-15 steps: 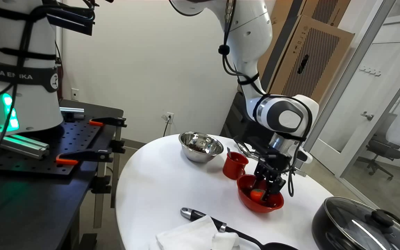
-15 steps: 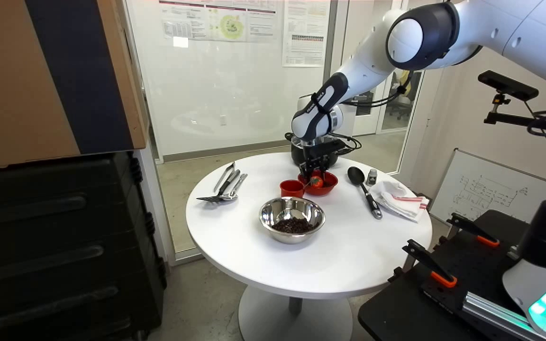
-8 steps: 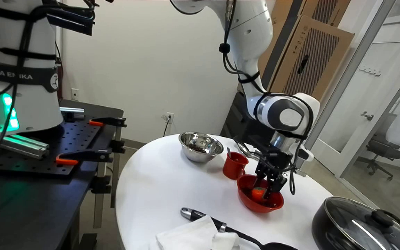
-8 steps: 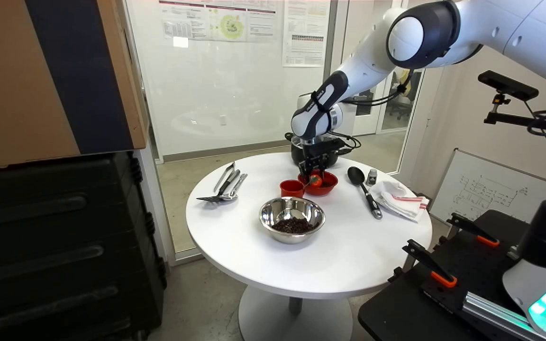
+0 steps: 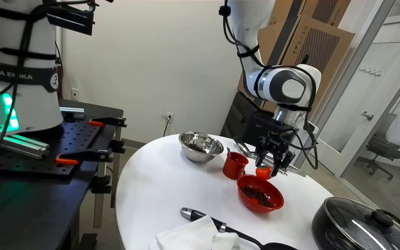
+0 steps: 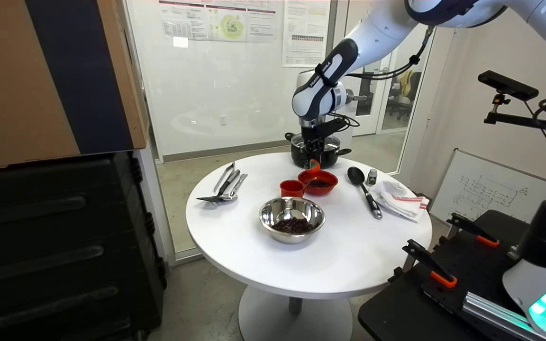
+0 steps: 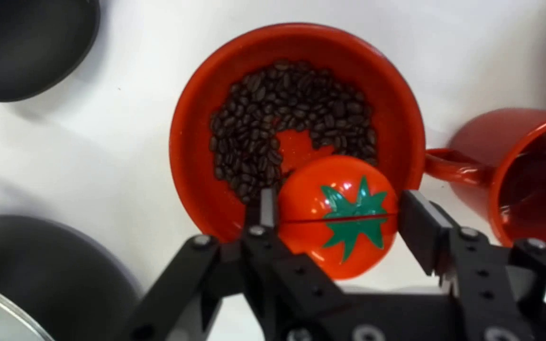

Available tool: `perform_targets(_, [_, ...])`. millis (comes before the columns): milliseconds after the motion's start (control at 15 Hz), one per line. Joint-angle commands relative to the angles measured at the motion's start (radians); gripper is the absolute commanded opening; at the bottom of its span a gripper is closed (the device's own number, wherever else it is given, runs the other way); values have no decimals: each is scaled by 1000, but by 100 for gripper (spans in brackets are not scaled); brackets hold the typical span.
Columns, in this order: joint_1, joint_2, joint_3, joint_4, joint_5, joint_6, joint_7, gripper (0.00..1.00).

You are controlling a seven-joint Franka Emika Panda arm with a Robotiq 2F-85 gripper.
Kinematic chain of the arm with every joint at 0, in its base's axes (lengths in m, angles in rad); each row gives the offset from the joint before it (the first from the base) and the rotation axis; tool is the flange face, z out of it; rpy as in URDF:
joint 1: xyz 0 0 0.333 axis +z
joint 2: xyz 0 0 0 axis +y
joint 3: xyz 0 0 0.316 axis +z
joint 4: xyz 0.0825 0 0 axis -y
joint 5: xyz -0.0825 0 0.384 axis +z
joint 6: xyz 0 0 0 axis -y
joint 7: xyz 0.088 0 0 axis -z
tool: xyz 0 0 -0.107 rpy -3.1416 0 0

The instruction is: Remove the red object from the red bowl

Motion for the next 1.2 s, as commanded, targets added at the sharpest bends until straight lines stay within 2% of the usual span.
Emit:
perform_targets(0, [-18, -166, 36, -239, -54, 50, -149, 39])
perform_targets(467, [-42, -337, 72, -526, -163, 109, -408, 39])
perform_targets(1133, [22, -273, 51, -550, -417, 34, -613, 39])
